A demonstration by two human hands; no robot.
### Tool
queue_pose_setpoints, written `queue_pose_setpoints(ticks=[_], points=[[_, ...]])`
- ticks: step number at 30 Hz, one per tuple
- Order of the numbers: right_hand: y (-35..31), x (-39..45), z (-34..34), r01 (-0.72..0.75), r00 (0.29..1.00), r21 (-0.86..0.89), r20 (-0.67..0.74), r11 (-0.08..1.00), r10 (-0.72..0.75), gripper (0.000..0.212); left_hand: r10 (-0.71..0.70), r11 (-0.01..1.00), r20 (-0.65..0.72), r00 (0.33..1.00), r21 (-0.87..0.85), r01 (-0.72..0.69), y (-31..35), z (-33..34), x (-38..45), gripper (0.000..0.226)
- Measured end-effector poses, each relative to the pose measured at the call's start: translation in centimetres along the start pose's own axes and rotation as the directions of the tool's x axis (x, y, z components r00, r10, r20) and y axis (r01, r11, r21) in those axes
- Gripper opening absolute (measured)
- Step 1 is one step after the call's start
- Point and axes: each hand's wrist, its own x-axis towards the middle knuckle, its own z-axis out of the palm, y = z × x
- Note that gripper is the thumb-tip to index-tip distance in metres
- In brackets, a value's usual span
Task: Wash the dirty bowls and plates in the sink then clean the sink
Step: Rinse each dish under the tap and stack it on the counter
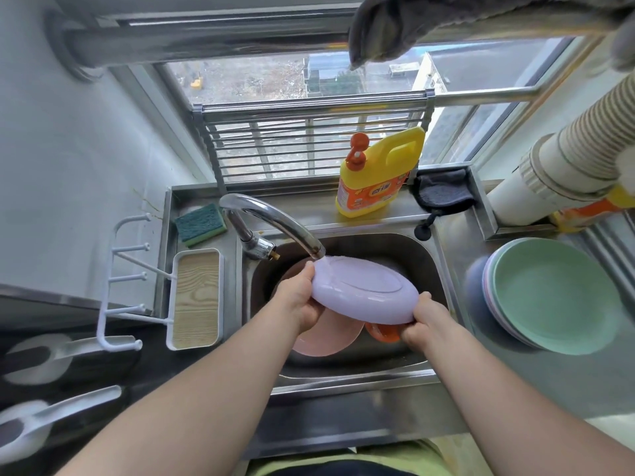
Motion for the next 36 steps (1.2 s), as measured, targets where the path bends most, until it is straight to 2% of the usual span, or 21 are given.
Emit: queue_pose_setpoints(ticks=[2, 4, 6, 8, 12, 16, 19, 22, 28, 32, 36], points=[[-0.4, -0.1, 0.8, 0.008, 1.000, 0.040, -0.019, 0.999, -0.008, 0.032, -0.041, 0.984, 0.036, 0.999, -0.173, 0.047, 0.7, -1.1, 0.5, 0.035], [-1.0, 0.3, 1.8, -0.020, 0.999, 0.075, -0.042, 0.997, 0.023, 0.024, -0.025, 0.959, 0.048, 0.999, -0.280, 0.037, 1.5, -2.2, 0.6, 0.036], [-1.5, 1.6, 2.8, 0.001, 1.000, 0.122, -0.013, 0.992, 0.000, 0.034, 0.015, 0.953, 0.066, 0.998, -0.302, 0.006, 2.2, -3.0, 0.6, 0.035], [-1.4, 1.2, 4.0, 0.015, 0.997, 0.175, 0.071, 0.984, -0.028, 0.033, 0.068, 0.955, 0.096, 0.993, -0.295, -0.037, 2.6, -3.4, 0.3, 0.037], [0.5, -1.4, 6.8, 0.149, 0.982, 0.110, 0.099, 0.983, -0.160, 0.034, 0.056, 0.963, 0.148, 0.987, -0.268, -0.015, 2.7, -3.9, -0.6, 0.033], [3.3, -3.6, 9.3, 0.193, 0.970, 0.070, 0.140, 0.979, -0.201, 0.040, 0.052, 0.934, 0.097, 0.994, -0.358, -0.014, 2.9, -4.9, -0.8, 0.034], [5.0, -4.8, 10.5, 0.190, 0.959, 0.010, 0.211, 0.982, -0.188, 0.032, 0.004, 0.877, 0.002, 1.000, -0.481, -0.003, 3.1, -6.1, -0.8, 0.035], [6.7, -5.6, 10.8, 0.192, 0.938, -0.048, 0.302, 0.980, -0.169, 0.045, -0.060, 0.851, -0.065, 0.996, -0.525, 0.017, 3.3, -7.2, -1.1, 0.030], [7.8, -4.3, 10.2, 0.248, 0.914, -0.165, 0.367, 0.955, -0.174, 0.042, -0.118, 0.923, -0.105, 0.988, -0.380, 0.069, 3.3, -7.8, -2.1, 0.022], [5.2, -2.0, 8.8, 0.295, 0.932, -0.189, 0.272, 0.937, -0.239, 0.059, -0.083, 0.979, -0.135, 0.987, -0.194, 0.056, 2.9, -7.5, -1.8, 0.029], [2.0, -1.1, 6.3, 0.331, 0.929, -0.215, 0.246, 0.919, -0.277, 0.055, -0.013, 0.999, -0.160, 0.987, -0.048, 0.005, 2.1, -6.5, -1.4, 0.037]])
